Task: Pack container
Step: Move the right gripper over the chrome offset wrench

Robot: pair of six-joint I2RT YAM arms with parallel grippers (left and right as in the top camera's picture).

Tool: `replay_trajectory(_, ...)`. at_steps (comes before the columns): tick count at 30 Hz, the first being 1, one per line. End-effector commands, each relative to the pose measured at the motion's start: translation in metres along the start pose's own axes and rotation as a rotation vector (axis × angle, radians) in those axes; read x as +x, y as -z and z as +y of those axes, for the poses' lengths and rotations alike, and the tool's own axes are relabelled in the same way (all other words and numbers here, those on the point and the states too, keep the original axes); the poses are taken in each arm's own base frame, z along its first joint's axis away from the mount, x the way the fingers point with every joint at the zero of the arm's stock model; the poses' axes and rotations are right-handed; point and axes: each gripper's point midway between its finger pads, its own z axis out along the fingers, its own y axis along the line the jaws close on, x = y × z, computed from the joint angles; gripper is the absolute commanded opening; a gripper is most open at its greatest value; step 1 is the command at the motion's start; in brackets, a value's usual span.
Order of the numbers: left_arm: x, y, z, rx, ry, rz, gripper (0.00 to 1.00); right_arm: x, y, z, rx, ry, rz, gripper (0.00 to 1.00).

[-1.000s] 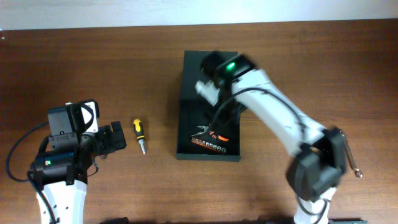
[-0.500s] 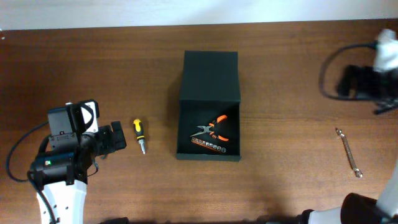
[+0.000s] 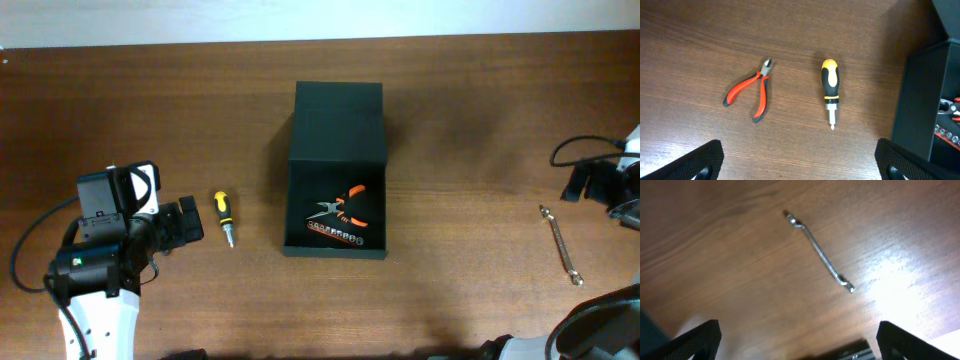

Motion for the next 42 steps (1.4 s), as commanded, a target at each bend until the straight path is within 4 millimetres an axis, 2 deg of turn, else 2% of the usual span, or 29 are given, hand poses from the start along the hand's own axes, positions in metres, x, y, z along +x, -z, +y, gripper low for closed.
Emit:
replay_trajectory(1, -0.006, 0.008, -0.001, 0.01, 0.016, -0.027, 0.99, 0.008, -0.019, -0.016, 0.086, 0.009, 0.036, 0.99)
replay_trajectory(11, -0.002, 0.008, 0.0, 0.006, 0.009, -0.011, 0.99, 0.007, -0.088, -0.012, 0.066, 0.175, -0.005, 0.98)
replay_trajectory(14, -0.002, 0.008, 0.0, 0.005, 0.009, -0.011, 0.99, 0.008, -0.104, -0.01, 0.062, 0.237, -0.018, 0.99)
replay_trajectory(21, -0.002, 0.008, 0.0, 0.006, 0.009, -0.011, 0.99, 0.013, -0.128, -0.01, 0.063, 0.369, -0.029, 0.99)
replay_trajectory(31, -0.002, 0.008, 0.0, 0.005, 0.009, -0.011, 0.99, 0.021, -0.167, -0.001, -0.01, 0.403, 0.041, 0.94)
replay_trajectory(37, -0.002, 0.008, 0.0, 0.006, 0.009, -0.011, 0.99, 0.022, -0.179, 0.0, -0.026, 0.423, 0.057, 0.93)
replay_trajectory(42, -0.002, 0.008, 0.0, 0.006, 0.009, -0.011, 0.99, 0.027, -0.186, -0.011, -0.04, 0.38, 0.081, 0.9)
